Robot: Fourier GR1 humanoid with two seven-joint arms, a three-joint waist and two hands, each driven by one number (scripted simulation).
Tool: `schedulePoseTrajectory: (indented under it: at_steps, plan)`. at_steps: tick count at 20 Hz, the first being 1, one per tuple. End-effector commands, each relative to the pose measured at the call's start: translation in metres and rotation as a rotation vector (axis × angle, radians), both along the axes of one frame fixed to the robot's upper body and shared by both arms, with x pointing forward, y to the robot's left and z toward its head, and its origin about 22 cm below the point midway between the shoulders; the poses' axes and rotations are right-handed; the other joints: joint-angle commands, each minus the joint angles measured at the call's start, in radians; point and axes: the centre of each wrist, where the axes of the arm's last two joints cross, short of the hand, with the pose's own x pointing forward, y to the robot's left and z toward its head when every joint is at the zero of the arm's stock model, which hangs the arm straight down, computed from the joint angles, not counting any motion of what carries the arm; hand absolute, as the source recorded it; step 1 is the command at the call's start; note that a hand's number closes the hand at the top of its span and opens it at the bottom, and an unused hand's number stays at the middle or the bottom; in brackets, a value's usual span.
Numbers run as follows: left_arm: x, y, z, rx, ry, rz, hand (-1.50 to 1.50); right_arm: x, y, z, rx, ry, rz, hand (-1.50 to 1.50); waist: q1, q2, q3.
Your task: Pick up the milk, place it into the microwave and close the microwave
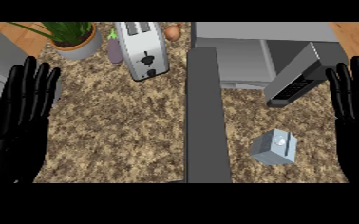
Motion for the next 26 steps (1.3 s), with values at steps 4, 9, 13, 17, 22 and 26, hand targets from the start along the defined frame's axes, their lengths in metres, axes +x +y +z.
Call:
schedulePoseTrajectory:
  at_steps: [4,9,13,17,22,26]
  plan:
    - [0.013,0.023,-0.008,-0.034,0.022,0.004,-1.5,-0.024,0.029,0.027,0.003,-0.068,-0.016,-1.5,-0.019,0.008,0.028]
    - [0.017,0.032,-0.037,-0.107,0.168,0.056,-1.5,-0.031,0.069,0.023,-0.008,0.044,0.038,-1.5,-0.014,0.008,0.028]
    - [-0.014,0.053,-0.03,-0.096,0.171,0.033,-1.5,-0.052,0.076,0.033,-0.002,0.054,0.025,-1.5,-0.012,0.007,0.028]
    - [-0.007,0.054,-0.03,-0.1,0.157,0.048,-1.5,-0.066,0.082,0.037,-0.021,0.043,-0.043,-1.5,-0.017,0.007,0.029]
    - [-0.045,0.083,-0.015,-0.094,0.174,0.032,-1.5,-0.071,0.066,0.014,-0.06,0.095,-0.124,-1.5,-0.014,0.006,0.029]
    - [-0.051,0.084,-0.022,-0.096,0.181,0.042,-1.5,-0.065,0.073,-0.001,-0.055,0.149,-0.127,-1.5,-0.015,0.008,0.029]
